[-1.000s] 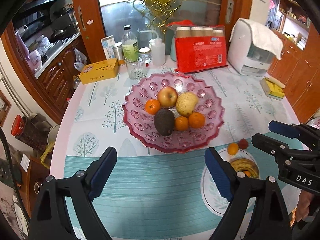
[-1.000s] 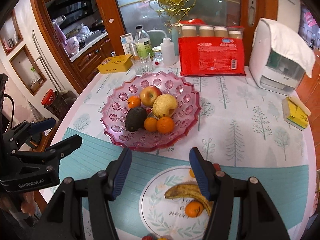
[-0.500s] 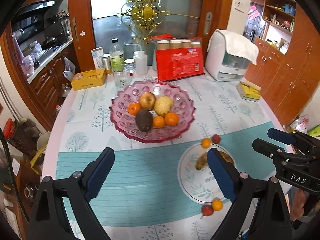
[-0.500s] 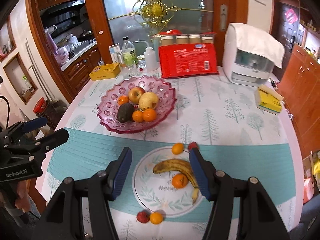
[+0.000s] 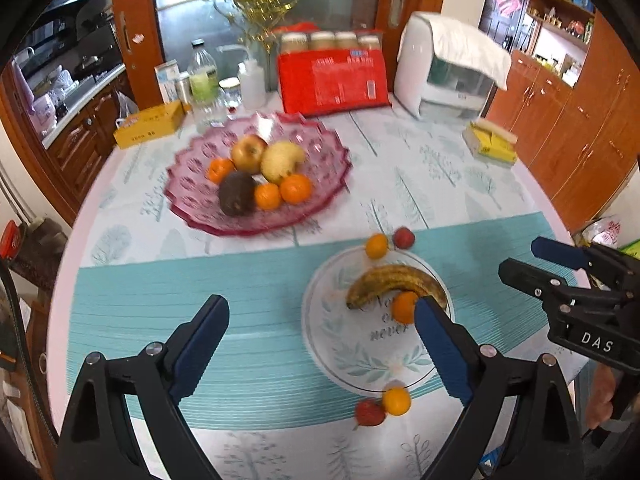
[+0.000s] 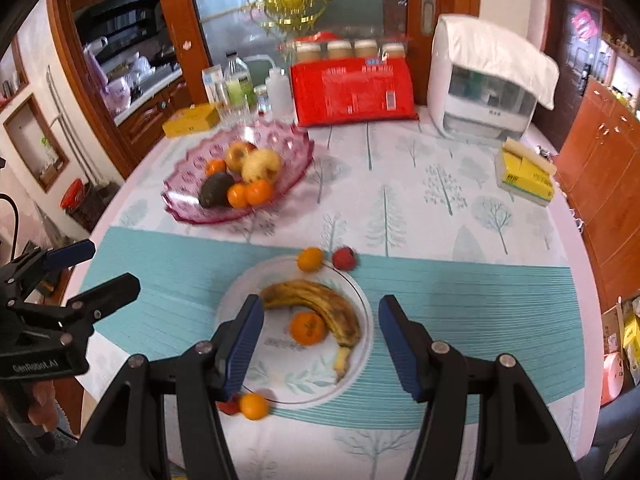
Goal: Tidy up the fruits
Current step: 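Grasp the brown banana with the right tool while the left tool grasps a mandarin on the plate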
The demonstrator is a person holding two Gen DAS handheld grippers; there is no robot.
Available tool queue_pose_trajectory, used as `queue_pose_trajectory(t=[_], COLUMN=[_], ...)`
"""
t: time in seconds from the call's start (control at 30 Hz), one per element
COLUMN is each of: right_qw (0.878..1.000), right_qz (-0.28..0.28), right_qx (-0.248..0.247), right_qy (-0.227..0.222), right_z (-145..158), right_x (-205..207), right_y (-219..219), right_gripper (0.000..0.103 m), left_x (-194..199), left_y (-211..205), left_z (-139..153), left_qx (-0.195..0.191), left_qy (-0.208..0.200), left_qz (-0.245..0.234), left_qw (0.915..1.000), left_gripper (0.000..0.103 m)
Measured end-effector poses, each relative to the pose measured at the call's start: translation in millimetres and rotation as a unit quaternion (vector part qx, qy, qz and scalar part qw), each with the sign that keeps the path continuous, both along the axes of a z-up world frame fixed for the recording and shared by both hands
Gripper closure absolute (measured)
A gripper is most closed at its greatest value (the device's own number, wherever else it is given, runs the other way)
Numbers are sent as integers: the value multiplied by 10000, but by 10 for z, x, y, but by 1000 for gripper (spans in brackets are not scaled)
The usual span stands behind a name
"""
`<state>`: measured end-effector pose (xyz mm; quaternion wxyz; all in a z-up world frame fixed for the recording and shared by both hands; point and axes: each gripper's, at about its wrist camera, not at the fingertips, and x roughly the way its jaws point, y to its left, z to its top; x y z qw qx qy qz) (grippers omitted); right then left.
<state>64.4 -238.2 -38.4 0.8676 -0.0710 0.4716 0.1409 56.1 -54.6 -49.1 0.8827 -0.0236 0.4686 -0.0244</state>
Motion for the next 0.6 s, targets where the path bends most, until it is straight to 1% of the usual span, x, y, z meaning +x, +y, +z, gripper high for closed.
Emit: queue_pose_trajectory(t=[0.17, 0.27, 0.37, 0.4, 0.47, 0.6], right_qw=[9990, 9969, 9931, 9923, 9901, 9849], right_qz=[334, 585, 894, 949, 1065, 1236], right_qx=[-34, -22, -39, -55, -73, 37], right_qy=[302, 534, 758, 795, 911, 1208], right_z=[-314, -535, -763, -808, -933, -1137], right_x=[184, 309, 442, 467, 552, 704], right_y=[-146, -164, -129, -113, -83, -36], right_gripper=[43, 43, 49, 50, 57, 60], left_x=[125, 197, 213, 219, 233, 253], left_y=[-238, -322, -322, -323, -327, -316], left_z=[-422, -684, -864, -905, -991, -1049], left_qx=[-93, -116, -235, -236, -195, -184], left_qy=[339, 598, 793, 834, 929, 1031], left_qz=[136, 348, 526, 559, 655, 793], left_qw=[9993, 9975, 9952, 9947, 9933, 9913], left_gripper=[10, 10, 10, 10, 10, 10])
